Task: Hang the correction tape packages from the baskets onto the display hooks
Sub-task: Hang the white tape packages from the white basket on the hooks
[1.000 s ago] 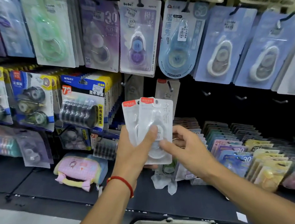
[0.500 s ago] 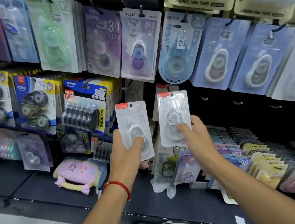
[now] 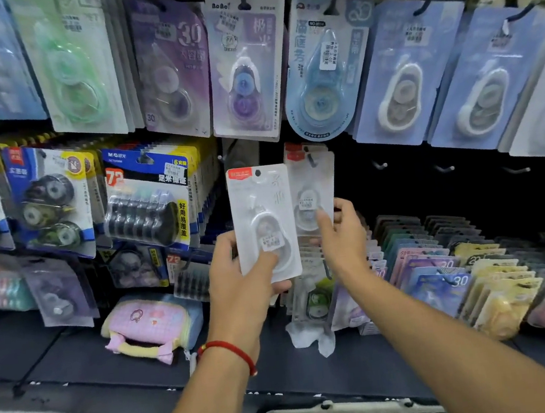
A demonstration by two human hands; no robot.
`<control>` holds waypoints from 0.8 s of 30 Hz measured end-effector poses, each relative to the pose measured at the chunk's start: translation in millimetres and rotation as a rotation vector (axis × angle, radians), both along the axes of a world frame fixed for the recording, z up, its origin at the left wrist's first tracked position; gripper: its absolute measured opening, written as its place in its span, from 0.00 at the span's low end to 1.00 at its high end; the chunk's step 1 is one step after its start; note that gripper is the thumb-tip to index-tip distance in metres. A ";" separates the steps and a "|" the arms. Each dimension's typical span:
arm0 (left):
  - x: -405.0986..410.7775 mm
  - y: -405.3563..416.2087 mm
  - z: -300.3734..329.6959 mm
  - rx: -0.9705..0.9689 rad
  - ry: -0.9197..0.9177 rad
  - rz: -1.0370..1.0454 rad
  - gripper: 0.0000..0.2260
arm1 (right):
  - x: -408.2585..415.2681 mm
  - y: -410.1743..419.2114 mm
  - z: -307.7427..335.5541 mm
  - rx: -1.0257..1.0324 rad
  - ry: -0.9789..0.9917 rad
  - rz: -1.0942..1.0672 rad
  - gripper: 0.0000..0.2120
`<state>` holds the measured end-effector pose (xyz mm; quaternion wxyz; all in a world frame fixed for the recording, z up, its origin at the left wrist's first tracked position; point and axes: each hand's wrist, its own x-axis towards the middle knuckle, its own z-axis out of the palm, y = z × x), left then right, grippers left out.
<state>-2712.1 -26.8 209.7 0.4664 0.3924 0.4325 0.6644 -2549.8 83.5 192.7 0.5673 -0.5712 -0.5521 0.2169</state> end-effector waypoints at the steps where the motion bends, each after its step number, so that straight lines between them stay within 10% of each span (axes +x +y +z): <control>1: 2.2 0.9 -0.3 -0.003 -0.012 -0.016 0.12 | -1.7 14.0 1.7 -0.023 -0.002 -0.024 0.13; 8: 7.8 4.2 1.7 -0.032 -0.099 -0.031 0.07 | 5.9 66.5 8.4 -0.356 0.068 -0.061 0.25; 17: 21.1 0.7 -3.2 0.000 -0.067 -0.085 0.08 | 16.5 -74.5 20.9 -0.147 0.081 0.526 0.15; 24: 48.0 -2.1 -5.5 0.077 0.054 -0.138 0.16 | 30.7 -102.9 30.3 -0.133 0.077 0.419 0.07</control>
